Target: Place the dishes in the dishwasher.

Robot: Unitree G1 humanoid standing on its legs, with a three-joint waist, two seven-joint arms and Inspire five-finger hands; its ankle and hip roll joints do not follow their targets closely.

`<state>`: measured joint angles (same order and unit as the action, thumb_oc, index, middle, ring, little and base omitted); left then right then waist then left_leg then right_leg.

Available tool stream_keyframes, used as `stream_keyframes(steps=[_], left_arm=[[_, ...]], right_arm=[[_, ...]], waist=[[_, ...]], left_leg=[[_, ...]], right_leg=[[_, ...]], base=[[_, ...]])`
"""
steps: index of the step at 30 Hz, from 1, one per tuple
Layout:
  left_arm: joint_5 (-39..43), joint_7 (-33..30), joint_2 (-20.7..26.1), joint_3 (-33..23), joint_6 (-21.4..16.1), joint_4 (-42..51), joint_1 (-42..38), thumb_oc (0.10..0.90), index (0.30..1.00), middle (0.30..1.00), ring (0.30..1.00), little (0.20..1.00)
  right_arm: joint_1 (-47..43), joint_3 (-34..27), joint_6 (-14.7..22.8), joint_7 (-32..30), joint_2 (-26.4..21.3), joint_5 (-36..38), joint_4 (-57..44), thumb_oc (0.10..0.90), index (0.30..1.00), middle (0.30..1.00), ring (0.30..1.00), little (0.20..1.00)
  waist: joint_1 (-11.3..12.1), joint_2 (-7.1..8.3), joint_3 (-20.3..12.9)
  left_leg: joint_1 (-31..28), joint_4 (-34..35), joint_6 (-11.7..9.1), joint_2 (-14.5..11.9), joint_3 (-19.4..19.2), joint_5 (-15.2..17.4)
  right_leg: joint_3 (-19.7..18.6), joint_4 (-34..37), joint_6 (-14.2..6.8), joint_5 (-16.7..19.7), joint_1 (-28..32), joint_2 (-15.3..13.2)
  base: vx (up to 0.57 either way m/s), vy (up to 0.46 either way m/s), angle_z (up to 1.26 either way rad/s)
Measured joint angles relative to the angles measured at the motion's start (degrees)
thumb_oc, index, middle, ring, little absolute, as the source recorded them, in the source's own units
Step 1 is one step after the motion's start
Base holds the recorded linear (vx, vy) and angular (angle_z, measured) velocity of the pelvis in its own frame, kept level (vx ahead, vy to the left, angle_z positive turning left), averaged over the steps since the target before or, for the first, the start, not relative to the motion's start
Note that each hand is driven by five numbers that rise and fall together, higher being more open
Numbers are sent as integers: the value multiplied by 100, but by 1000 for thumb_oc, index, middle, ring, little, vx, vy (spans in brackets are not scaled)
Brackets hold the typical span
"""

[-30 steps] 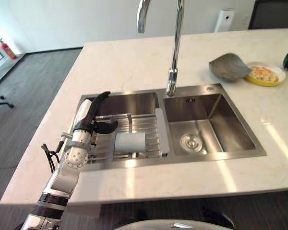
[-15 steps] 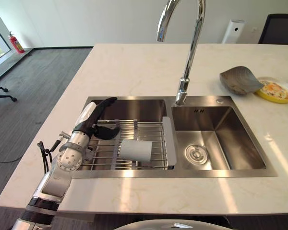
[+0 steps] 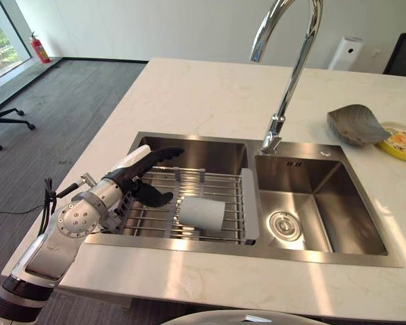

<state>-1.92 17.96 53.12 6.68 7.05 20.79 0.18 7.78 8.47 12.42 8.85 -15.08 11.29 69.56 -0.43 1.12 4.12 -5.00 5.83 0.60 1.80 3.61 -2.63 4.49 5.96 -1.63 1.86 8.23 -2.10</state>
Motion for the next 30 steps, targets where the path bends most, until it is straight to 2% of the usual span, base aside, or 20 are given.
stream_keyframes(steps=[3,7,11,16,17,20,26,30], left_arm=[[-93,412,46,637,53,67,-200,800,900,900,900,900],[-103,650,-21,883,130,378,-266,800,900,900,900,900],[-257,734,-662,953,209,488,-419,800,900,900,900,900],[-568,745,-990,1202,238,459,-501,800,900,900,900,900],[-757,737,-1319,1231,284,283,-513,800,900,900,900,900],[-1086,725,-1707,1251,436,8,-500,800,900,900,900,900],[-1629,724,-1695,1255,615,-293,-500,800,900,900,900,900],[-1687,757,-1681,1259,660,-376,-499,800,900,900,900,900]], right_arm=[[-110,38,24,44,7,-5,103,800,900,900,900,900],[-147,41,36,59,26,-4,134,800,900,900,900,900],[-153,35,92,58,23,-3,265,800,900,900,900,900],[-167,36,163,65,26,-4,272,800,900,900,900,900],[-192,27,166,66,22,-4,290,800,900,900,900,900],[-191,10,185,70,41,-4,299,800,900,900,900,900],[-180,-26,199,89,41,-1,325,800,900,900,900,900],[-159,-44,200,103,40,-1,324,800,900,900,900,900]], waist=[[1,-24,-13],[-22,-36,-19],[-26,-90,-58],[-108,-140,-88],[-107,-172,-107],[-140,-197,-123],[-191,-220,-135],[-200,-217,-133]], left_leg=[[9,1,-12,3,2,-8],[11,1,-21,0,4,-15],[13,0,-19,4,7,-16],[10,-1,-19,-1,8,-16],[7,0,-18,3,9,-17],[8,0,-23,-6,8,-22],[17,1,-28,-21,1,-23],[21,1,-27,-20,-1,-20]], right_leg=[[-1,3,-1,-2,10,-4],[-1,3,0,-1,9,0],[1,3,0,-1,11,-3],[1,0,0,-2,13,4],[3,2,0,-2,18,-1],[-4,1,1,-2,14,11],[-19,3,5,-4,1,28],[-23,3,8,-7,-3,26]], base=[[0,0,0],[0,0,0],[0,0,0],[0,0,0],[0,0,0],[-10,-5,0],[0,0,0],[0,0,0]])
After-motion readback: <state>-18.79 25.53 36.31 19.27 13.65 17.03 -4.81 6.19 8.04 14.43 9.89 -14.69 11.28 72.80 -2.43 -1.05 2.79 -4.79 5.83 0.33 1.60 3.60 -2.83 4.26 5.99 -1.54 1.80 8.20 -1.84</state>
